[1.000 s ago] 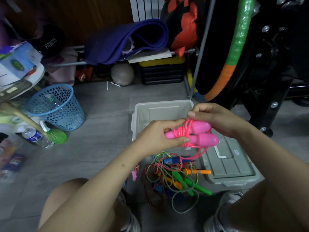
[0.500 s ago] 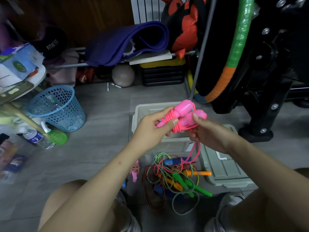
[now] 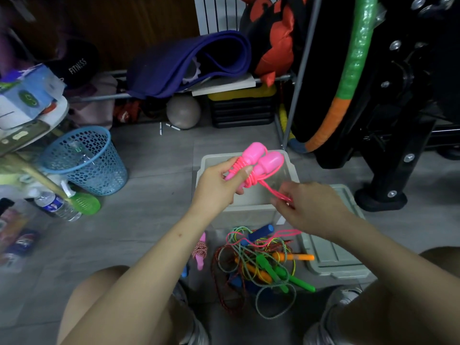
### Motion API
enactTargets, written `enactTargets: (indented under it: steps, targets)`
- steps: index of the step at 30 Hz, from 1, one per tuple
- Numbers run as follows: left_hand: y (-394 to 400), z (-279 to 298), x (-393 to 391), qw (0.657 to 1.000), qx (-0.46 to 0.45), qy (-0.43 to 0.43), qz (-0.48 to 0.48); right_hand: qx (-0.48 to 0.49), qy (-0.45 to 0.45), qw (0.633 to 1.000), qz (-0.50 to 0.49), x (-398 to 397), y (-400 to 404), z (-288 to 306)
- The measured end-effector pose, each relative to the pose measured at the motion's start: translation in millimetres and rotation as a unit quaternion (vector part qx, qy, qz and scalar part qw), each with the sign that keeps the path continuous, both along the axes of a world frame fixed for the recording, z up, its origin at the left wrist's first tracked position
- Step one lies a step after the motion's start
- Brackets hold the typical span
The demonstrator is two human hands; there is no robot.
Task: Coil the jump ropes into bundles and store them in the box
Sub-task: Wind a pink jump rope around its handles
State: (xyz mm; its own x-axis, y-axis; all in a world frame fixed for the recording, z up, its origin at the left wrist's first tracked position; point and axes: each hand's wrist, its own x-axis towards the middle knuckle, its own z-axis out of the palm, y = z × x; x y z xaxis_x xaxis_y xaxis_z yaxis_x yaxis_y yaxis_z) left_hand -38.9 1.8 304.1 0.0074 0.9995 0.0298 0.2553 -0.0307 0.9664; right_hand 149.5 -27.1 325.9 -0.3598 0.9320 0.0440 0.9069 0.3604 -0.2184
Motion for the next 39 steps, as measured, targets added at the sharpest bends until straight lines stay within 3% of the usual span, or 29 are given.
enactTargets:
  steps: [3,6,10,16,19,22,24,29,34,39]
  targets:
    - [6,4,-10,0.999,0.011,0.029,0.024,-0.018,0.082,0.996,0.003,9,3,9]
    - [7,5,-13,0.995,0.013,0.090,-0.047,0.044,0.145,0.988,0.035,14,6,12]
    - [1,-2,-6,0.973,0.001,0.159,-0.165,0.103,0.175,0.976,0.074,10,19,13]
    - [-11,2,-1,0.956,0.040,0.208,-0.203,0.120,0.201,0.971,0.047,5,31,7]
    - [-15,5,1,0.954,0.051,0.215,-0.201,-0.007,0.308,0.951,0.041,12,42,8]
    - [-19,5,2,0.954,0.063,0.217,-0.197,-0.211,0.454,0.864,0.052,19,49,9]
    - [-19,1,-1,0.960,0.053,0.186,-0.200,-0.283,0.479,0.829,0.054,19,49,8]
    - [-20,7,-6,0.977,0.025,0.096,-0.186,-0.259,0.494,0.829,0.052,17,45,13]
    - [-20,19,-6,0.986,-0.001,0.021,-0.164,-0.309,0.506,0.804,0.045,15,34,7]
    - [-19,17,-5,0.988,-0.017,-0.005,-0.151,-0.381,0.564,0.732,0.030,12,34,2]
